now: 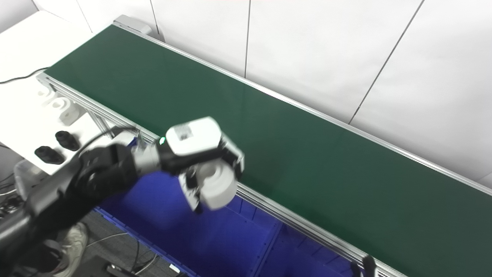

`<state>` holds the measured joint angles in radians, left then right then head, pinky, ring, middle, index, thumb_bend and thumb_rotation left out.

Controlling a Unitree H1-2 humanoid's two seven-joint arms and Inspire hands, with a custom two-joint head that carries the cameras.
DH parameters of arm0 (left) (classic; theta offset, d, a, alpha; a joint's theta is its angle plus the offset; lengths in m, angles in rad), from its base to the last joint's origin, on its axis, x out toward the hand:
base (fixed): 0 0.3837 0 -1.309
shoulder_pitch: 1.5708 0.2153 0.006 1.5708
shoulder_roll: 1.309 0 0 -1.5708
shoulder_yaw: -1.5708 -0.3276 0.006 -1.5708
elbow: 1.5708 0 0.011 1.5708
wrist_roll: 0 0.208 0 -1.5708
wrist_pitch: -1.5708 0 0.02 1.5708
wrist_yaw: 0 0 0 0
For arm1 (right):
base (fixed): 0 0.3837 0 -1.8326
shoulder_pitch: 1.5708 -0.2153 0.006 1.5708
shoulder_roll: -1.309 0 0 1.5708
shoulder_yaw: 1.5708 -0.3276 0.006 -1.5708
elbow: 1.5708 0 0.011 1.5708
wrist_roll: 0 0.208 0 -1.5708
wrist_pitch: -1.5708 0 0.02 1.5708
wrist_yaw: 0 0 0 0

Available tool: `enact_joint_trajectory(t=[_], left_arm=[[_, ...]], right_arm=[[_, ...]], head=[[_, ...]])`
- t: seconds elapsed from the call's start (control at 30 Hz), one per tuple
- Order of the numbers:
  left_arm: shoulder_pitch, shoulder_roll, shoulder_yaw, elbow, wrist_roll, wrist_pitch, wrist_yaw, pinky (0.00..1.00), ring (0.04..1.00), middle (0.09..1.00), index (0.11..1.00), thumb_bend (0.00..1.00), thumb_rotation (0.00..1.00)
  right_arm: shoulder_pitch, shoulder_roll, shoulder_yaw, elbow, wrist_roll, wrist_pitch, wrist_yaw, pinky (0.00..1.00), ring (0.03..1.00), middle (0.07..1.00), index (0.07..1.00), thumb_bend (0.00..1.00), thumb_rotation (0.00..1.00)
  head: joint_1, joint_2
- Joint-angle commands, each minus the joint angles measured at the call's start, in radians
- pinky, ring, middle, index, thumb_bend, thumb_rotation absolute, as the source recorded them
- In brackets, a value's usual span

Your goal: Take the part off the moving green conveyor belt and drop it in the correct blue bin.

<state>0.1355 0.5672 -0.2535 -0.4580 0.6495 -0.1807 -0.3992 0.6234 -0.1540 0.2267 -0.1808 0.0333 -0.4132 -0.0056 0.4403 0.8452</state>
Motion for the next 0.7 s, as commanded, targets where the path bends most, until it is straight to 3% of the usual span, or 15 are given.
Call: enact_joint_trajectory(t=[0.0, 0.17, 0.4, 0.53, 0.63, 0.67], left_arm=[[0.019, -0.007, 0.029, 0.014, 0.025, -0.041, 0.070, 0.29, 0.346, 0.451, 0.507, 0.52, 0.00], [0.068, -0.047, 0.020, 0.117, 0.100, -0.080, 0.136, 0.31, 0.369, 0.452, 0.509, 0.52, 0.00], [0.034, -0.068, -0.014, 0.274, 0.196, -0.127, 0.206, 0.30, 0.354, 0.446, 0.508, 0.52, 0.00], [0.008, -0.084, -0.036, 0.334, 0.291, -0.097, 0.231, 0.27, 0.330, 0.432, 0.512, 0.52, 0.00], [0.003, -0.096, -0.048, 0.344, 0.359, -0.036, 0.203, 0.28, 0.343, 0.429, 0.514, 0.52, 0.00], [0.004, -0.096, -0.053, 0.332, 0.377, -0.002, 0.159, 0.32, 0.400, 0.479, 0.543, 0.61, 0.03]], right_arm=[[0.005, 0.003, -0.008, -0.019, 0.012, -0.045, 0.023, 0.94, 0.925, 1.000, 1.000, 0.80, 0.97], [0.009, 0.007, -0.019, -0.012, 0.024, -0.048, 0.041, 0.91, 0.908, 0.987, 1.000, 0.81, 0.93], [0.011, 0.024, -0.026, -0.013, 0.048, -0.047, 0.060, 0.89, 0.892, 0.969, 1.000, 0.85, 0.87], [0.011, 0.030, -0.027, -0.015, 0.069, -0.044, 0.072, 0.90, 0.897, 0.969, 1.000, 0.86, 0.84], [0.011, 0.038, -0.033, -0.014, 0.061, -0.045, 0.073, 0.88, 0.887, 0.961, 1.000, 0.87, 0.82], [0.010, 0.041, -0.035, -0.013, 0.053, -0.044, 0.071, 0.87, 0.883, 0.957, 1.000, 0.87, 0.82]], head=[[-0.006, 0.001], [-0.022, 0.000], [-0.032, -0.003], [-0.037, -0.001], [-0.044, 0.002], [-0.048, 0.000]])
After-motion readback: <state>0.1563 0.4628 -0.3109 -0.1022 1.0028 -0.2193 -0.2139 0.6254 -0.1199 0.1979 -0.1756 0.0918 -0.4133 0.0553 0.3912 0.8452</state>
